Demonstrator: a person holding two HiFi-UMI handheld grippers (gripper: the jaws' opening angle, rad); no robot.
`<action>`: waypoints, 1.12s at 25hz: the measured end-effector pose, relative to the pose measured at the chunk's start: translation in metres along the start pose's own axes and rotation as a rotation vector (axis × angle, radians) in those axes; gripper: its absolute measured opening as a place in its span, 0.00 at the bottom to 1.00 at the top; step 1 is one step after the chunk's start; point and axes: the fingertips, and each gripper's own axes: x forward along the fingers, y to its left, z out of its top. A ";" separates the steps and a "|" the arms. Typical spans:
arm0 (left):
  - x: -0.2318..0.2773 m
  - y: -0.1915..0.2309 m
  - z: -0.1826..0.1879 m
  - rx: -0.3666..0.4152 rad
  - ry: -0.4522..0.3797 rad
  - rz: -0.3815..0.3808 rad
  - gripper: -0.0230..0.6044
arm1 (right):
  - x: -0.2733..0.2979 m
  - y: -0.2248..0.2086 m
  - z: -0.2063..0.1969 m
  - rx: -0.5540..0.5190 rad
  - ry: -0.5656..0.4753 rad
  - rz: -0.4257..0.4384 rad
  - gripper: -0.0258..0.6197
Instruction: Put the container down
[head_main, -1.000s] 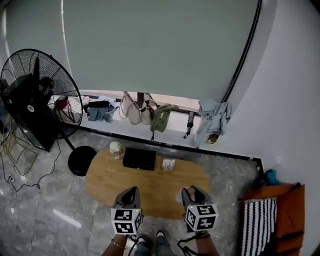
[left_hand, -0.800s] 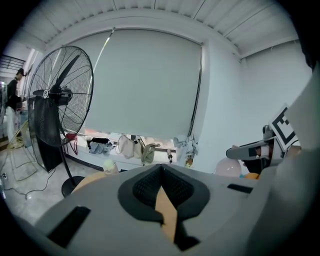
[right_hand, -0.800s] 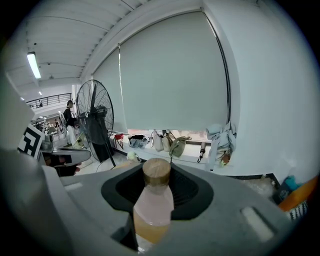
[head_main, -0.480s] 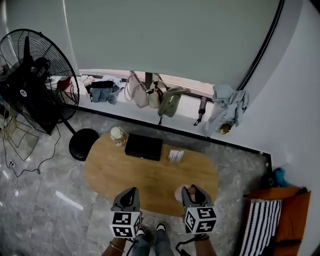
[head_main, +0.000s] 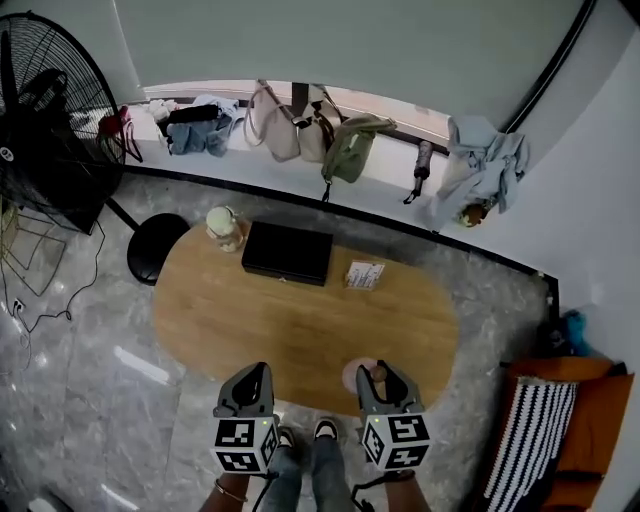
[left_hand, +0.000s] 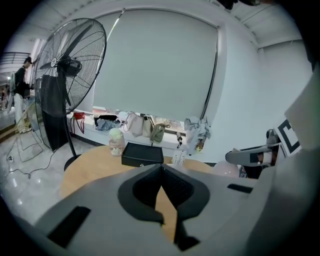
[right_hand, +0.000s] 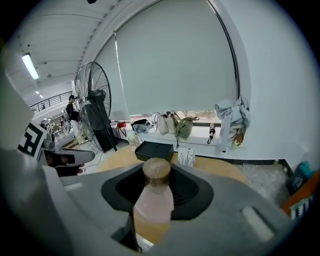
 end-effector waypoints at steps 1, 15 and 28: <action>0.005 0.003 -0.006 -0.009 0.004 0.003 0.03 | 0.006 -0.001 -0.007 0.003 0.008 0.001 0.26; 0.056 0.043 -0.108 -0.067 0.101 0.050 0.03 | 0.080 -0.005 -0.091 0.025 0.055 0.004 0.26; 0.080 0.045 -0.125 -0.069 0.084 0.046 0.03 | 0.099 -0.004 -0.130 0.006 0.124 0.020 0.26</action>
